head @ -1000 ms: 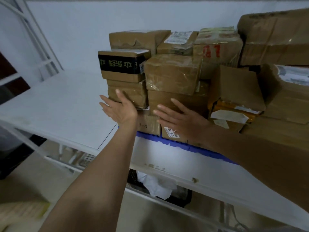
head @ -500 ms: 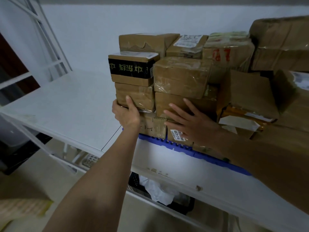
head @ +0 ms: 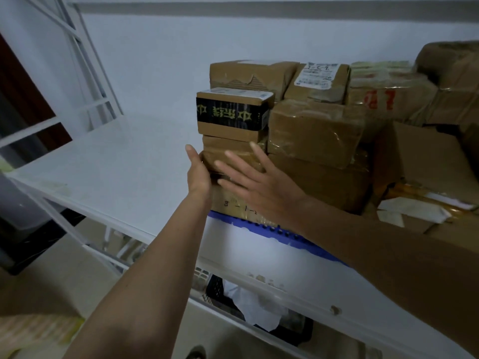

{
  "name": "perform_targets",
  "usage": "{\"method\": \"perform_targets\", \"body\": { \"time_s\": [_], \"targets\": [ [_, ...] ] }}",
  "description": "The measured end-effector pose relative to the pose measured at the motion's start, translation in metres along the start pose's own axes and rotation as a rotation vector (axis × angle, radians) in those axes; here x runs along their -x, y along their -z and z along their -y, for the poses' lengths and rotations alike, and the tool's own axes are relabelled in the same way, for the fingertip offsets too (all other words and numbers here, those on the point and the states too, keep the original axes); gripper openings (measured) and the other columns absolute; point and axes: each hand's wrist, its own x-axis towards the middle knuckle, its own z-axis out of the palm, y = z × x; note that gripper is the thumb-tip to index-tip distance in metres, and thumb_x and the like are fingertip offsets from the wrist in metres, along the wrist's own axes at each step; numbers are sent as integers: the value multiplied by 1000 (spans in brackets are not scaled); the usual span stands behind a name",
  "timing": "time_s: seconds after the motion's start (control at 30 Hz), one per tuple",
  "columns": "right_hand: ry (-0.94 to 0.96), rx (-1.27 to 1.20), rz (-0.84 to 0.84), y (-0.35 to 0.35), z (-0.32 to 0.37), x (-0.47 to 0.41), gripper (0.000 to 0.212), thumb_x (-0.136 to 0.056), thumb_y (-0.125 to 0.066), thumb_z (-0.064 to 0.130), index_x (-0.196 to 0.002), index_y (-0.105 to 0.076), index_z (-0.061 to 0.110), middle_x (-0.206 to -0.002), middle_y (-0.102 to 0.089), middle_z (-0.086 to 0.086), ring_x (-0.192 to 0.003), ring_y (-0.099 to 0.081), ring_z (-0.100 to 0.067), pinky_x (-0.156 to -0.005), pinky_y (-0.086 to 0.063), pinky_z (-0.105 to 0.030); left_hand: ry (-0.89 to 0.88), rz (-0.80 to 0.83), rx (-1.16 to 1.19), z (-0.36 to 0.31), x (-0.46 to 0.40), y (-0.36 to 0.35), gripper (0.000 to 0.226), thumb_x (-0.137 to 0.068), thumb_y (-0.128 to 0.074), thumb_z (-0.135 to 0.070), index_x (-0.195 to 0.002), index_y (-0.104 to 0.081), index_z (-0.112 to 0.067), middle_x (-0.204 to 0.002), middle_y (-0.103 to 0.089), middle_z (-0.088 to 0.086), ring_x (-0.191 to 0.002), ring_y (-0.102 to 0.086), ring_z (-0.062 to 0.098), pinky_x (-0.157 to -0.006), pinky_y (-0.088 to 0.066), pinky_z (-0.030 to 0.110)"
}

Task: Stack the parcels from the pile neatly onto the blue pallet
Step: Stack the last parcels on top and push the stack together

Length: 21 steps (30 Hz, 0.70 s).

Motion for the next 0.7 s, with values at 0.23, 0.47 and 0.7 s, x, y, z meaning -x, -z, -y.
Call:
{"method": "perform_targets", "body": {
  "time_s": [0.23,0.47,0.7],
  "targets": [
    [-82,100,76,-4,-19,-41,79,-89,-44,52,-151,-8,19,-159,5,-13,-145,7,-37,-110,12,-63,-48,406,40,-44,-37,16,75,-85,-12,-79,-125,-59,-37,-126,-64,-5,-116,-60,13,-96,-48,36],
    [-128,61,248,-6,-25,-44,76,-91,-45,51,-151,-12,18,-159,2,-14,-144,7,-39,-108,12,-67,-109,507,-183,-48,-50,9,65,-81,-28,-80,-126,-55,-42,-116,-66,-7,-103,-64,11,-87,-51,32],
    [-165,-34,70,22,-30,-94,56,-93,-47,42,-140,-41,12,-153,-28,-14,-143,-19,-36,-113,-8,-63,-15,527,-17,-49,-90,24,76,-86,-13,-75,-143,-41,-33,-146,-45,-1,-134,-41,19,-110,-33,42]
  ]
}}
